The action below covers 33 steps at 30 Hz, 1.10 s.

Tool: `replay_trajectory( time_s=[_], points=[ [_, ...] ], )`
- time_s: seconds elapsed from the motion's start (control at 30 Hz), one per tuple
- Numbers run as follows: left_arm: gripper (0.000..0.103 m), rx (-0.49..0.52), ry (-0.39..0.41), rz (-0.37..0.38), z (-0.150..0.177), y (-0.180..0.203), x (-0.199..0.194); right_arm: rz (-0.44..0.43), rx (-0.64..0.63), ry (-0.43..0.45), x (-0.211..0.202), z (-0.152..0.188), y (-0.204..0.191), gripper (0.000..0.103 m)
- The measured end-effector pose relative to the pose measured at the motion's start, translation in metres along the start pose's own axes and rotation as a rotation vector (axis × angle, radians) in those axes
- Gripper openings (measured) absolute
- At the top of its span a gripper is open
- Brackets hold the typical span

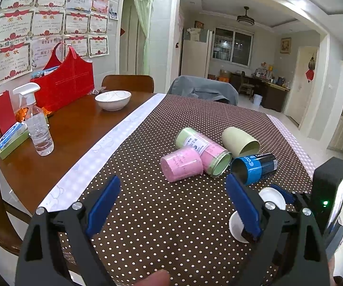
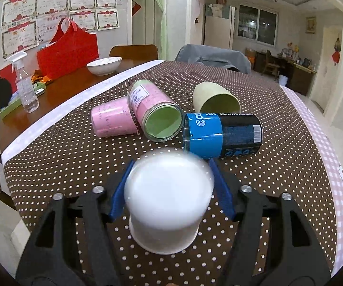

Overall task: Flip cup upside down
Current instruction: 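Lift the white cup with the right gripper and set it down rim-down, then open the right gripper and raise it away from the white cup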

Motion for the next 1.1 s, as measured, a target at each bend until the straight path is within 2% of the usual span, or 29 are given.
replay_trajectory(
  time_s=[0.07,0.13,0.17,0.3,0.73,1.1],
  points=[
    [0.089,0.003,0.0,0.002,0.0,0.001,0.0,-0.008,0.014,-0.007,-0.002,0.0,0.0,0.075],
    [0.089,0.005,0.001,0.002,0.0,0.002,-0.001,-0.022,0.032,-0.016,-0.003,0.0,0.0,0.094],
    [0.089,0.005,0.001,0.003,-0.001,0.002,-0.001,-0.03,0.036,-0.02,-0.004,-0.001,0.0,0.097],
    [0.089,0.007,0.003,0.004,-0.002,0.004,-0.004,-0.041,0.03,-0.029,-0.007,-0.005,-0.003,0.097],
    [0.089,0.001,0.034,-0.002,-0.016,0.011,-0.019,-0.048,0.075,0.031,-0.043,-0.044,0.007,0.097],
    [0.089,0.049,0.113,0.003,-0.042,0.028,-0.051,0.036,0.155,0.089,-0.096,-0.084,0.051,0.097]
  ],
)
Point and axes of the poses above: each gripper's, at about its wrist camera, not at the fingertips, and x roughly the way its jaws point, y to its right, z to its underside, the point moved 8 cm from there along x, roughly the way its jaws point, and after that the axes turned 13 degrees about y, right-handed, at the moved point
